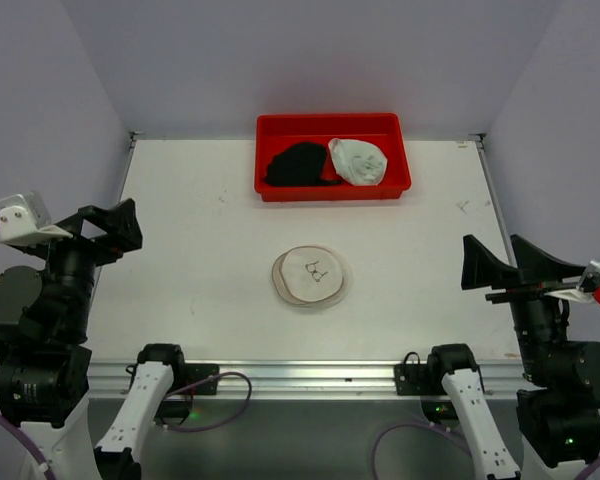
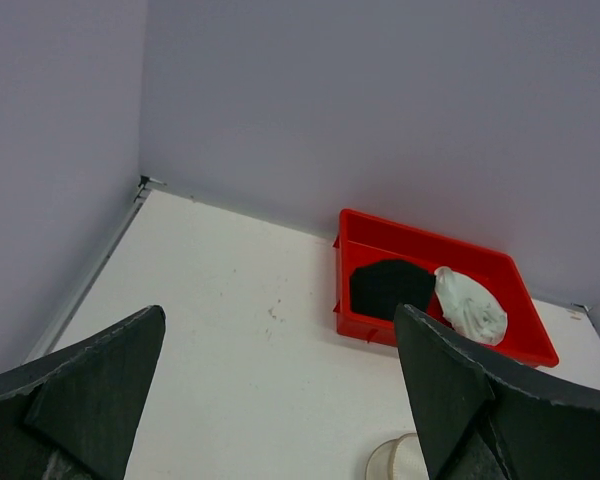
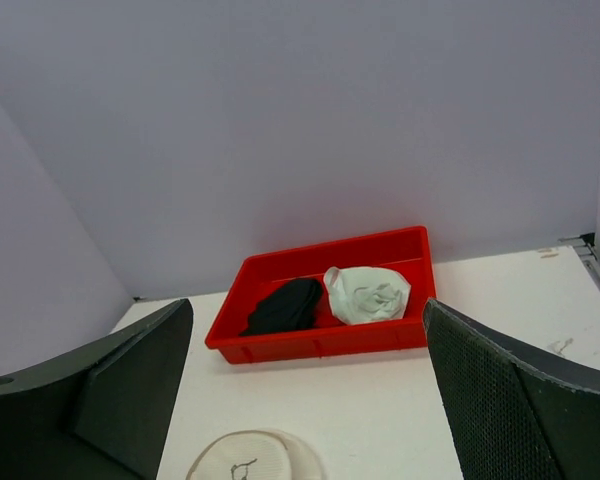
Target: Unzip the laundry bag and remove the bra
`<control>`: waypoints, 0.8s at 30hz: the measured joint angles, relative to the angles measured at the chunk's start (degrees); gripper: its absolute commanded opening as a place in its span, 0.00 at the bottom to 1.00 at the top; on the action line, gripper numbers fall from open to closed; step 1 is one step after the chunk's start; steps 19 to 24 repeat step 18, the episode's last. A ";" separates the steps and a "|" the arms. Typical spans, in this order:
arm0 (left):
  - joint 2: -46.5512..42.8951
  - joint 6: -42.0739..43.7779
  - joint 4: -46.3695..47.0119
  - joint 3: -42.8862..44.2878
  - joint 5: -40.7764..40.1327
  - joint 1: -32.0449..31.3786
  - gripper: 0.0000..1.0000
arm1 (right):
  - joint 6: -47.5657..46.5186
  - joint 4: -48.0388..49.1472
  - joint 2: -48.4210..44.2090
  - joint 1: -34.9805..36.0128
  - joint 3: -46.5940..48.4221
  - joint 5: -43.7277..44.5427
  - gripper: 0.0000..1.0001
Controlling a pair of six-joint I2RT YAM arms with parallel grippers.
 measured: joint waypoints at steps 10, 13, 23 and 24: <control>-2.40 -0.09 -1.01 -0.35 0.09 -0.90 1.00 | -2.16 0.68 -2.54 3.50 -2.78 2.01 0.99; -2.40 -0.33 -0.96 -1.36 0.50 -0.90 1.00 | -2.27 0.85 -2.62 3.67 -2.82 2.01 0.99; -2.40 -0.48 -1.01 -3.37 1.22 -0.90 1.00 | -2.38 0.90 -2.62 3.85 -3.04 2.05 0.99; -2.40 -0.48 -1.01 -3.37 1.22 -0.90 1.00 | -2.38 0.90 -2.62 3.85 -3.04 2.05 0.99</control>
